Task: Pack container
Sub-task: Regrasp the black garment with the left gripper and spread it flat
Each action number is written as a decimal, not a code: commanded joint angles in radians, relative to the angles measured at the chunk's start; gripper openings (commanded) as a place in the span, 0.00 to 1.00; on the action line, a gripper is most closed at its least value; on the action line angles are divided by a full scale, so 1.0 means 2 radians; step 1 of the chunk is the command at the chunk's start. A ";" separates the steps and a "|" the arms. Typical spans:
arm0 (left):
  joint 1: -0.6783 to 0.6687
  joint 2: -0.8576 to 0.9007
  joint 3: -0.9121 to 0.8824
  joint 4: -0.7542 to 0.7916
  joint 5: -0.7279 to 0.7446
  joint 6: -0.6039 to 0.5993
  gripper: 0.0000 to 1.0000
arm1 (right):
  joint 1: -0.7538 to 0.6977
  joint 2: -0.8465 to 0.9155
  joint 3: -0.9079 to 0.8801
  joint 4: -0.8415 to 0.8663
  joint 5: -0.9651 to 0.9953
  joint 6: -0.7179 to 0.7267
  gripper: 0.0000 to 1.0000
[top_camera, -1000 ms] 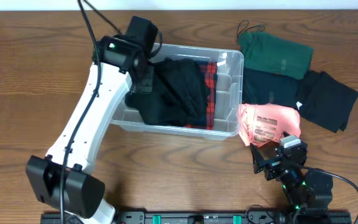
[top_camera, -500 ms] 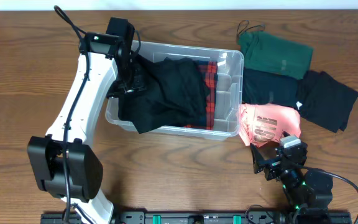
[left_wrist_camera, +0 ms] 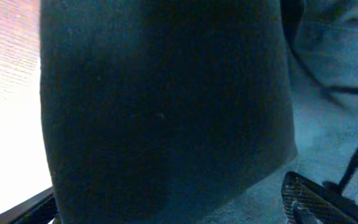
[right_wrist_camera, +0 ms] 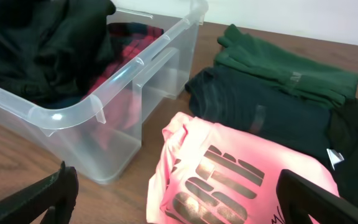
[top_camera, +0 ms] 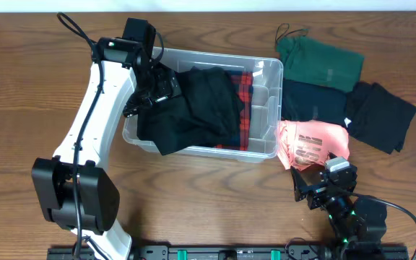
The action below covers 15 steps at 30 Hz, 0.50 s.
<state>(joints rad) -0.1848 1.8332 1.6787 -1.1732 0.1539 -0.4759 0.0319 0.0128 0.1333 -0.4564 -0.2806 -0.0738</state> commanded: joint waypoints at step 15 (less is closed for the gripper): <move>-0.001 0.029 0.003 -0.007 -0.003 0.034 0.08 | -0.002 -0.001 -0.002 0.000 -0.002 -0.005 0.99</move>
<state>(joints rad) -0.1825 1.9133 1.6749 -1.1770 0.1318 -0.4717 0.0319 0.0128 0.1333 -0.4564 -0.2806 -0.0738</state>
